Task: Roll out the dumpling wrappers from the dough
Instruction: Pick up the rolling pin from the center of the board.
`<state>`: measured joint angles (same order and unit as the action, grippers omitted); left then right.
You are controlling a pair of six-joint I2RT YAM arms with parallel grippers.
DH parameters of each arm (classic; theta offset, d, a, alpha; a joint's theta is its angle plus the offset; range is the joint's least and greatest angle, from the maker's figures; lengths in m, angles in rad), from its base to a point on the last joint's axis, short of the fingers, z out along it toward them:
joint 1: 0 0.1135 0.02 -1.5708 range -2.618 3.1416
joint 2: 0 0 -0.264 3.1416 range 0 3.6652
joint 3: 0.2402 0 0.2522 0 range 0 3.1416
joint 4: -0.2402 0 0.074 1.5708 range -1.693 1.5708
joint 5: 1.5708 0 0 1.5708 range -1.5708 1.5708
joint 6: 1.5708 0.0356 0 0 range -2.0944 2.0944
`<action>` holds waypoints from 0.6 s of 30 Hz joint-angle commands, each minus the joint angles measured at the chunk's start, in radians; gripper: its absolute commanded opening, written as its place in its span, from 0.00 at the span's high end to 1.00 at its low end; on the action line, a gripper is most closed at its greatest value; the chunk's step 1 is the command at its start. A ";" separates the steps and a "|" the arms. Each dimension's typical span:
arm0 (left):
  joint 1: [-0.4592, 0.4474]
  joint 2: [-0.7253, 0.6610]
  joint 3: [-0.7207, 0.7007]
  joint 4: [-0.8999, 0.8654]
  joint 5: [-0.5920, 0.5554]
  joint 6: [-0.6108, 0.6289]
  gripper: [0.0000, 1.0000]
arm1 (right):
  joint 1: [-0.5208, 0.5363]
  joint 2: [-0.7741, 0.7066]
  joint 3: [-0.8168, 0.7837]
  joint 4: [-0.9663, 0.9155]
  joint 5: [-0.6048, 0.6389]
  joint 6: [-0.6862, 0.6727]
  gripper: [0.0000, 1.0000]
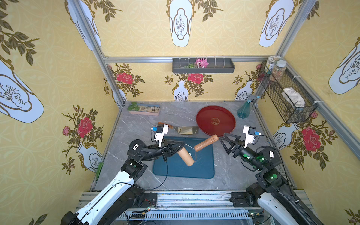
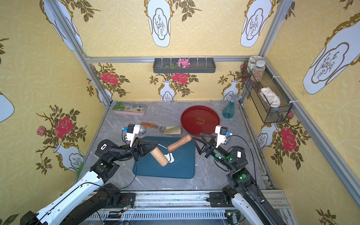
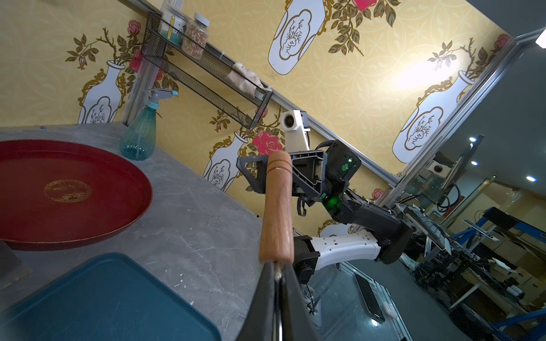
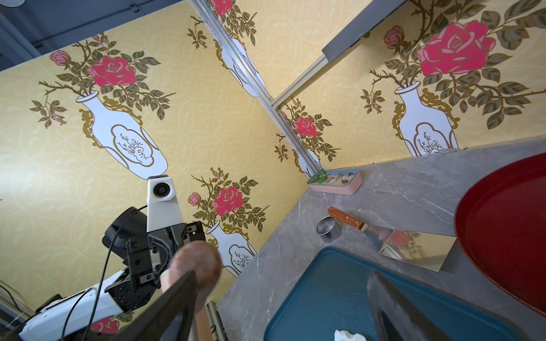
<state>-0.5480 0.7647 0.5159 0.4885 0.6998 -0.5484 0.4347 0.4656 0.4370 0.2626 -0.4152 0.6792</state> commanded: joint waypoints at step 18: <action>0.002 0.048 -0.004 0.083 0.061 -0.016 1.00 | 0.012 0.082 0.043 0.219 -0.273 -0.021 0.07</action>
<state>-0.5480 0.8082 0.5056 0.5095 0.7254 -0.5602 0.4404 0.5282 0.4698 0.4065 -0.6022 0.6571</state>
